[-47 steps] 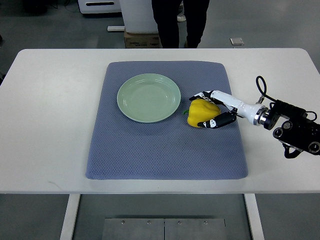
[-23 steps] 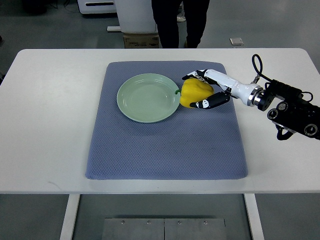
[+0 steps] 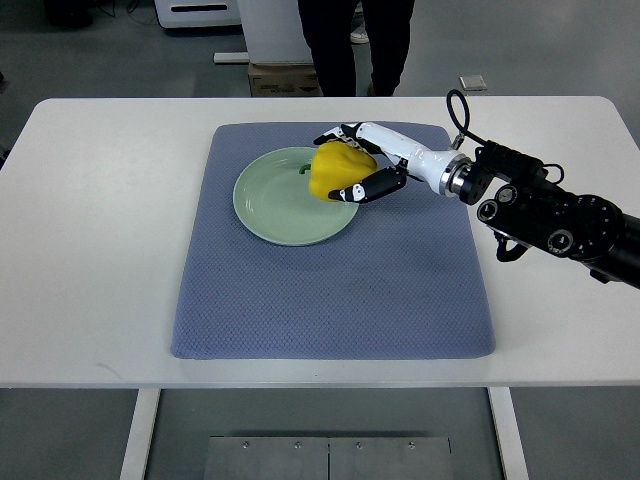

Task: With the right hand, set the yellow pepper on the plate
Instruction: 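Lift the pepper with the right hand and carry it onto the green plate, then lower the pepper onto the plate and open the right hand's fingers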

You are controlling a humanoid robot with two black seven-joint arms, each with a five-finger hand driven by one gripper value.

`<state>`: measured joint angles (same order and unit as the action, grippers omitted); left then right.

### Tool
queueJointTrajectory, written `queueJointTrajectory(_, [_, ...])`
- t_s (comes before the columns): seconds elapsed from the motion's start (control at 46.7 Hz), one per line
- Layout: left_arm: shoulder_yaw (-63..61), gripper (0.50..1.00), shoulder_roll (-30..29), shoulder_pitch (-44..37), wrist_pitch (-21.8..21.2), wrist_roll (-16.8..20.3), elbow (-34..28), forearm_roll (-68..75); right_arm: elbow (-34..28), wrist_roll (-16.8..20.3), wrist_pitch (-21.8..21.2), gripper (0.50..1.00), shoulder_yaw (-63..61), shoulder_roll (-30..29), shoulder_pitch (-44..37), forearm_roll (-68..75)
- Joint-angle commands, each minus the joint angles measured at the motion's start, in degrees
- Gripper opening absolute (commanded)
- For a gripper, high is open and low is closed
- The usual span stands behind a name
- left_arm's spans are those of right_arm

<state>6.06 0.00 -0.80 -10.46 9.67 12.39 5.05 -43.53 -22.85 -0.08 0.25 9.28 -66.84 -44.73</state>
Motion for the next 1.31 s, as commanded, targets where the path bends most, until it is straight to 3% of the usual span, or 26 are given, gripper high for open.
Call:
queueJointTrajectory(0.0, [0.0, 1.0, 0.0, 0.01, 0.0, 0.0, 0.0, 0.05, 0.99, 0.26, -0.01, 0.5, 0.01, -1.63, -0.31, 0.0])
queueJointTrajectory(0.428, [0.0, 1.0, 0.0, 0.01, 0.0, 0.08, 0.0, -0.04, 4.6, 3.16, 0.17, 0.5, -0.08, -9.28, -1.01, 0.0])
queueJointTrajectory(0.792, [0.0, 1.0, 0.0, 0.01, 0.0, 0.08, 0.0, -0.04, 6.36, 6.32, 1.31, 0.5, -0.08, -9.28, -0.84, -0.09])
queueJointTrajectory(1.284, [0.0, 1.0, 0.0, 0.01, 0.0, 0.0, 0.0, -0.04, 7.85, 7.29, 1.31, 0.5, 0.27, -9.28, 1.01, -0.27])
